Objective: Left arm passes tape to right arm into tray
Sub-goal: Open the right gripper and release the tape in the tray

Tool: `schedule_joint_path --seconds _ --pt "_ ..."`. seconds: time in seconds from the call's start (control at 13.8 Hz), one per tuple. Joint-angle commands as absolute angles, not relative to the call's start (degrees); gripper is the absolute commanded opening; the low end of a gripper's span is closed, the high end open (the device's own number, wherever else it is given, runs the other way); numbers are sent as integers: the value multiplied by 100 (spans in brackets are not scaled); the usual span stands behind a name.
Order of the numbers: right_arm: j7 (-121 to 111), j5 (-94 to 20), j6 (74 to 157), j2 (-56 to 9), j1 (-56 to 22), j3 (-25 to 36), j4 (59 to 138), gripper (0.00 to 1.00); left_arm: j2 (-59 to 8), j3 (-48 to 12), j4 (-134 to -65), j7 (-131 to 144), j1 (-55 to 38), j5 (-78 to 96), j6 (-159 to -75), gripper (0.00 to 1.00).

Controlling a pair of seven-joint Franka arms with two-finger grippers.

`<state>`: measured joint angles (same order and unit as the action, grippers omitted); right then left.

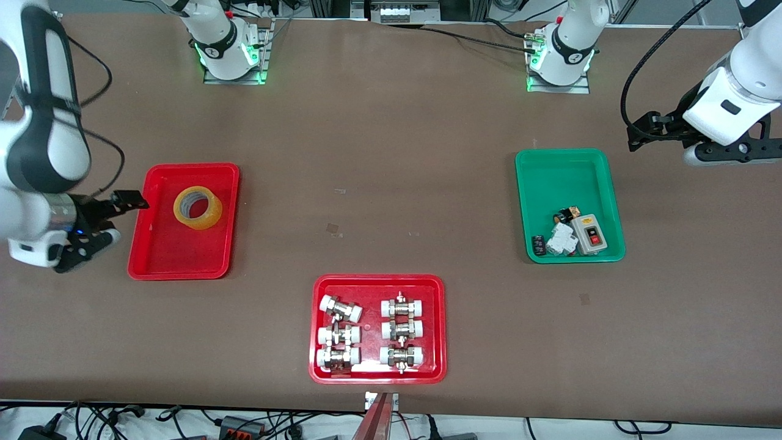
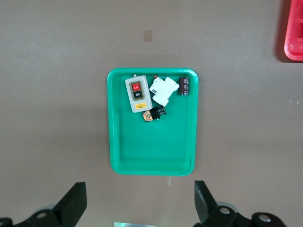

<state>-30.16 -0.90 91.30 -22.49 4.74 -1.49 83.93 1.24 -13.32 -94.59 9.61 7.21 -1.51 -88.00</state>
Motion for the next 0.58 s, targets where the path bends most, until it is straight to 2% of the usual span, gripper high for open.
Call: schedule_joint_path --seconds 0.0,0.51 --pt "-1789 9 8948 -1549 247 -132 8674 100 193 -1301 -9519 835 721 -79 -8859 100" --pt "-204 9 9052 -90 123 -141 9684 100 193 -1301 -9527 835 712 -70 -8851 100"
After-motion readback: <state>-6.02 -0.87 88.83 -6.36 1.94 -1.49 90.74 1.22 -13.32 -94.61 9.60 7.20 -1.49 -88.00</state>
